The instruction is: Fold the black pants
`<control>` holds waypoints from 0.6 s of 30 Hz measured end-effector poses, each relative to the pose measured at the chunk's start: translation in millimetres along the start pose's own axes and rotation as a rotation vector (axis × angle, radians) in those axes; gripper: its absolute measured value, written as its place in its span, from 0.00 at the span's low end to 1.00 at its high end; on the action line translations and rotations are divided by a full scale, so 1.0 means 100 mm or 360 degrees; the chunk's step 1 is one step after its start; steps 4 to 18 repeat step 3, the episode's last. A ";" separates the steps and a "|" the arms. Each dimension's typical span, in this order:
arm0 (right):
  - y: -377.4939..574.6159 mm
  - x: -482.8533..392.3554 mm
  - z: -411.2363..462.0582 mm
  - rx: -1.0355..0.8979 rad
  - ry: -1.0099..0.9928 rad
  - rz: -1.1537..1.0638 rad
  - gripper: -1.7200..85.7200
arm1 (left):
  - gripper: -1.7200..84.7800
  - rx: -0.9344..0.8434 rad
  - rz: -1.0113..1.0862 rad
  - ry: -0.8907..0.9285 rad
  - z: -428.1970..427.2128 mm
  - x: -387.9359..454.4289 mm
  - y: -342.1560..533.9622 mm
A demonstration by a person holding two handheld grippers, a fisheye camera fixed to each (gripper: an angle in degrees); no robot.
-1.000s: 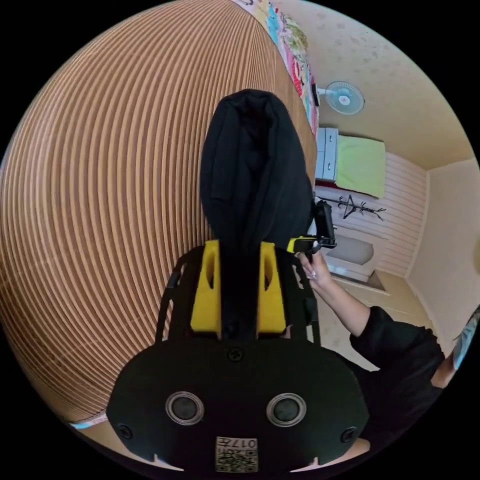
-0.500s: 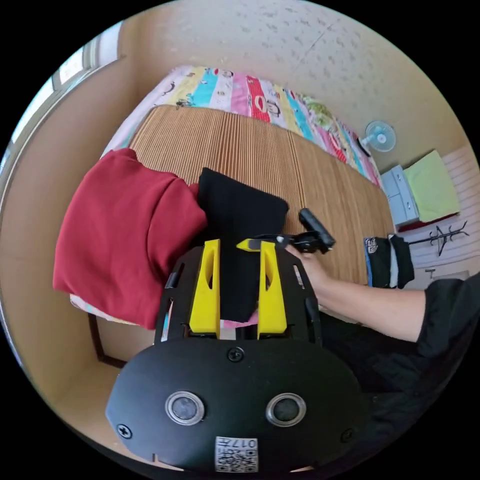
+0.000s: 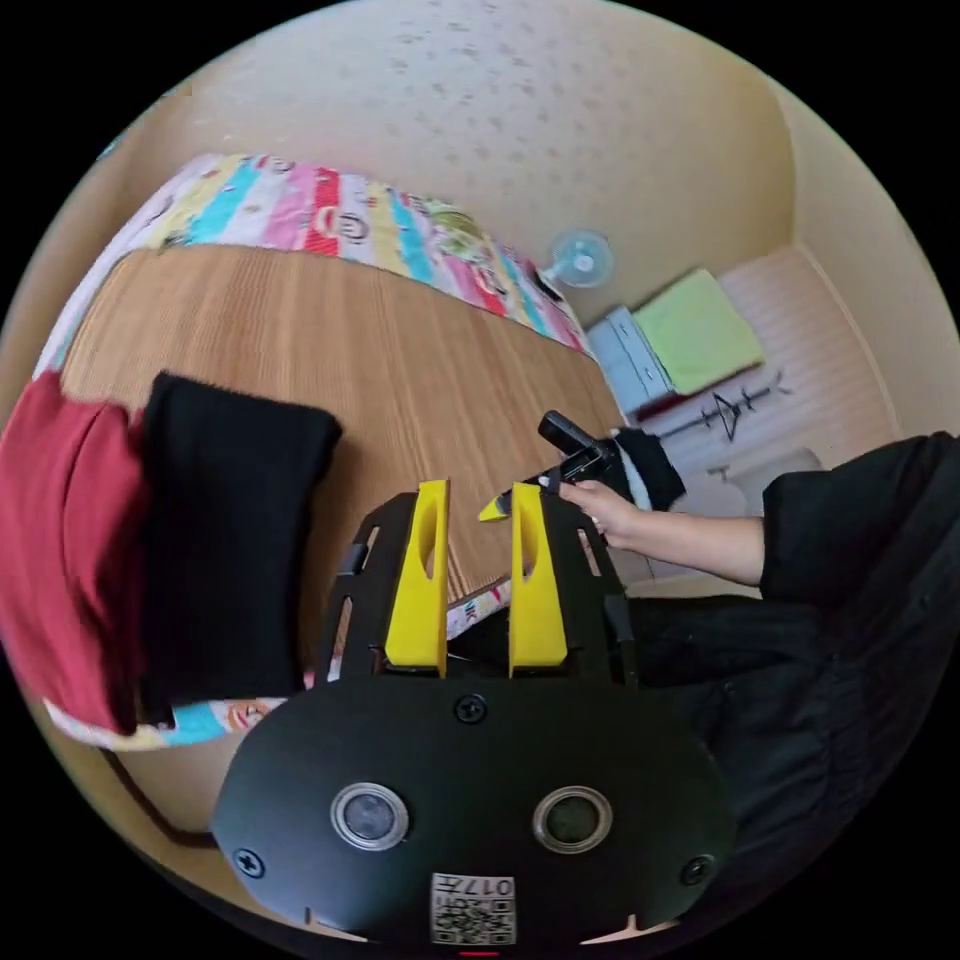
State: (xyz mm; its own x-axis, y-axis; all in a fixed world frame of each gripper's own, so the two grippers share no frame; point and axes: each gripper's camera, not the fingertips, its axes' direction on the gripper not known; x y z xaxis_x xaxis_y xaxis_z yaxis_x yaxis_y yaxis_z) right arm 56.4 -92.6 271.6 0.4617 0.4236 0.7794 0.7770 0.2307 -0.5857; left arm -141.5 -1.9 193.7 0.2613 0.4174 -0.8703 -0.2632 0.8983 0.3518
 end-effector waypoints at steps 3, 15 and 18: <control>0.85 0.07 -0.61 0.0278 0.0157 0.0134 0.03 | 0.04 -0.0175 0.0309 0.0378 0.38 0.29 -0.30; 0.85 0.07 -0.61 0.0278 0.0157 0.0134 0.03 | 0.04 -0.0175 0.0309 0.0378 0.38 0.29 -0.30; 0.85 0.07 -0.61 0.0278 0.0157 0.0134 0.03 | 0.04 -0.0175 0.0309 0.0378 0.38 0.29 -0.30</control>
